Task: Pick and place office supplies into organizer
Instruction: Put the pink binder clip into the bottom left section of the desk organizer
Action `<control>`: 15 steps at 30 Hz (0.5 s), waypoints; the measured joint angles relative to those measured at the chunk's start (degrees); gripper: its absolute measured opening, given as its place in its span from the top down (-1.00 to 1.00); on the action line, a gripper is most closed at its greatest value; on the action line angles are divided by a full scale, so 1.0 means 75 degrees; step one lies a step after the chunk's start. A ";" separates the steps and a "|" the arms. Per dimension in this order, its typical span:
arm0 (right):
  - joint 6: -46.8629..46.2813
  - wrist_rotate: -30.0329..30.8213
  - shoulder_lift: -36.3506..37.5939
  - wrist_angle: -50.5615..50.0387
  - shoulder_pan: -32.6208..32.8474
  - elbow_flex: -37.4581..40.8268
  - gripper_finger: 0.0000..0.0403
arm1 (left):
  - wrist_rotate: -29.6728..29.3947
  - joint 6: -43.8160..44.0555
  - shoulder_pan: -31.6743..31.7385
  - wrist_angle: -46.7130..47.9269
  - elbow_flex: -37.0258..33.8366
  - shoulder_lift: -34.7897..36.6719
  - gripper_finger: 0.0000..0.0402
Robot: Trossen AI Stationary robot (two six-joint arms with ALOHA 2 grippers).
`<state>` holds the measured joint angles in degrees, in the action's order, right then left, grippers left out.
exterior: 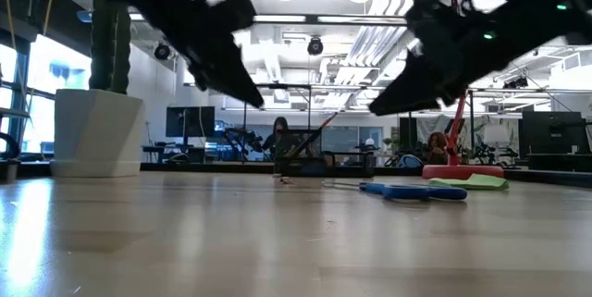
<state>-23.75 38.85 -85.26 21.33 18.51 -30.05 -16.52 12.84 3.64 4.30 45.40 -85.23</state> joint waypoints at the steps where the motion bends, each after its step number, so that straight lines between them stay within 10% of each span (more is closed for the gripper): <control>1: 0.0184 -0.0193 -0.0038 0.0141 -0.0119 -0.0060 0.34 | 0.0060 0.0054 -0.0170 -0.0333 -0.0233 0.0190 0.97; 15: 0.1642 -0.2797 -0.0986 0.0341 -0.2236 -0.1648 0.34 | -0.1034 0.1577 -0.2754 -0.3083 -0.3072 0.1583 0.99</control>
<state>-11.44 17.87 -92.65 23.88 1.74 -42.41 -24.28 24.67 -17.01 -18.83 22.36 -73.36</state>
